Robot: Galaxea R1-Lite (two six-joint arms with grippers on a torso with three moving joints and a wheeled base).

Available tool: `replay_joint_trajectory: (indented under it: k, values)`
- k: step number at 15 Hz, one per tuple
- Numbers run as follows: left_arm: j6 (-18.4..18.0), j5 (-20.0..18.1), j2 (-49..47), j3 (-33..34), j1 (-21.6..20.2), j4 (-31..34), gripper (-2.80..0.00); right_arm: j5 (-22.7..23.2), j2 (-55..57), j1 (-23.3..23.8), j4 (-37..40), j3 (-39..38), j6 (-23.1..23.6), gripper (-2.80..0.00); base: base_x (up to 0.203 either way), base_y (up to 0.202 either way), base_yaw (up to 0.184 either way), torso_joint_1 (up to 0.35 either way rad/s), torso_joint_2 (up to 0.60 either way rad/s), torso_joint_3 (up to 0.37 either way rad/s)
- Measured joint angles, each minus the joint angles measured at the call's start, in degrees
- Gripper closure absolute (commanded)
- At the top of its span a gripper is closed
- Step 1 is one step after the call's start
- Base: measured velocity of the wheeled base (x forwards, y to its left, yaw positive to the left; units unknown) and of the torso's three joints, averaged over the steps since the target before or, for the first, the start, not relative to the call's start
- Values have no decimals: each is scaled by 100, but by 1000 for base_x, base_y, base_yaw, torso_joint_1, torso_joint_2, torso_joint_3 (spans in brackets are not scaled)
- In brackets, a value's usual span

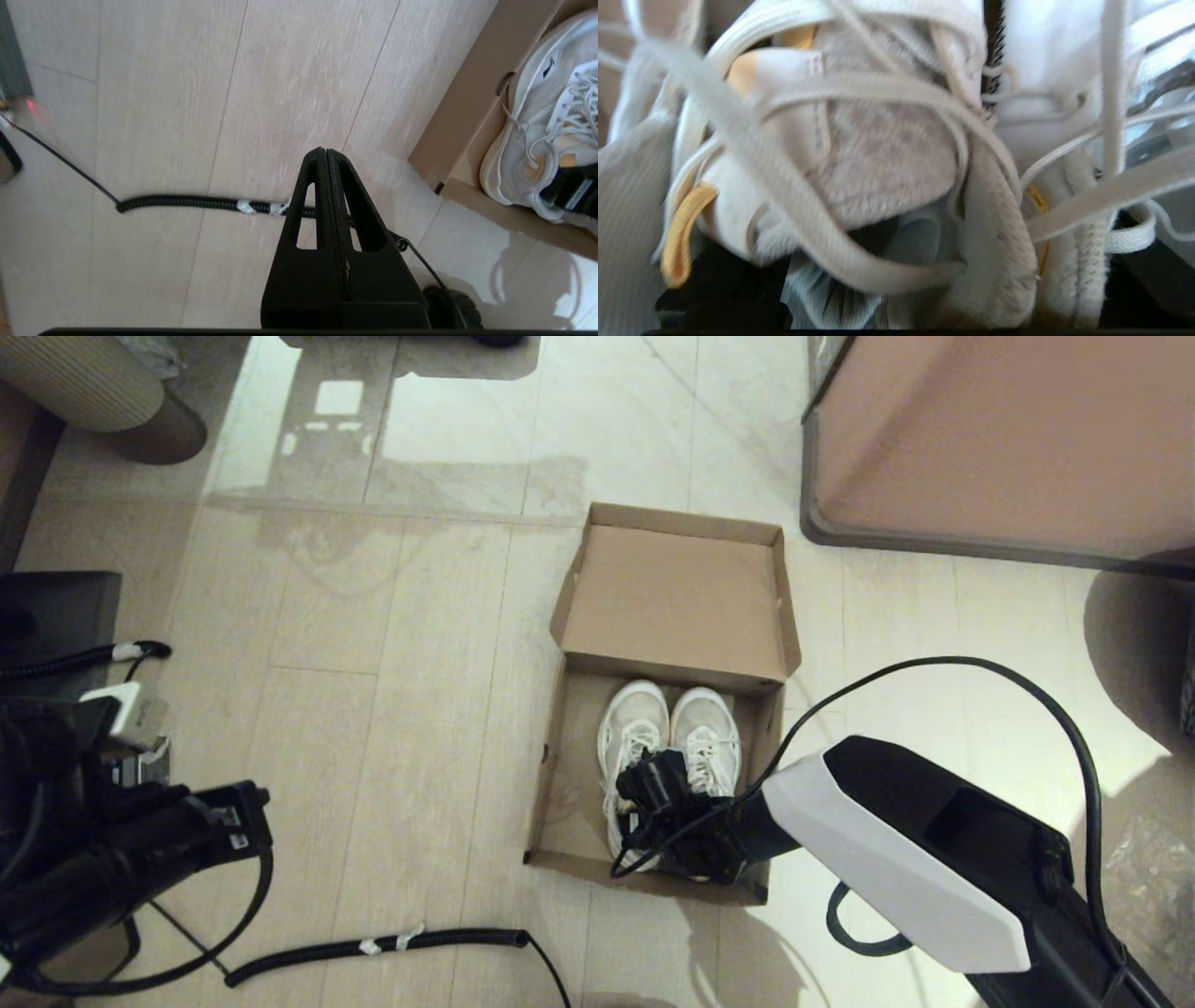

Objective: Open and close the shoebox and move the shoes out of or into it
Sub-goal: Put the shoes out of the shoe box

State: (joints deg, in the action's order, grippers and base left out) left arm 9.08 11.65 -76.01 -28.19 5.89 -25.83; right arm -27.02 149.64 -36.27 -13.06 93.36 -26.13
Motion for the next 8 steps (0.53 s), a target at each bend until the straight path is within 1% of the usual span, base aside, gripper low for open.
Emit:
replay_joint_trajectory:
  k: [1, 5, 6, 8]
  values:
    - [-66, -2, 54, -51, 1, 71, 0, -19, 6, 33, 9, 17, -16, 0, 0, 0, 0, 0, 0, 0]
    - [-97, 5, 257, -225, 15, 320, 0, -5, -34, 72, 209, 25, -24, 0, 0, 0, 0, 0, 0, 0]
    - [-104, 3, 343, -324, 15, 477, 0, 5, -49, 72, 306, 36, -44, 0, 0, 0, 0, 0, 0, 0]
    - [-104, -20, 669, -736, 11, 1122, 0, 21, -106, 74, 549, 32, -95, 0, 0, 0, 0, 0, 0, 0]
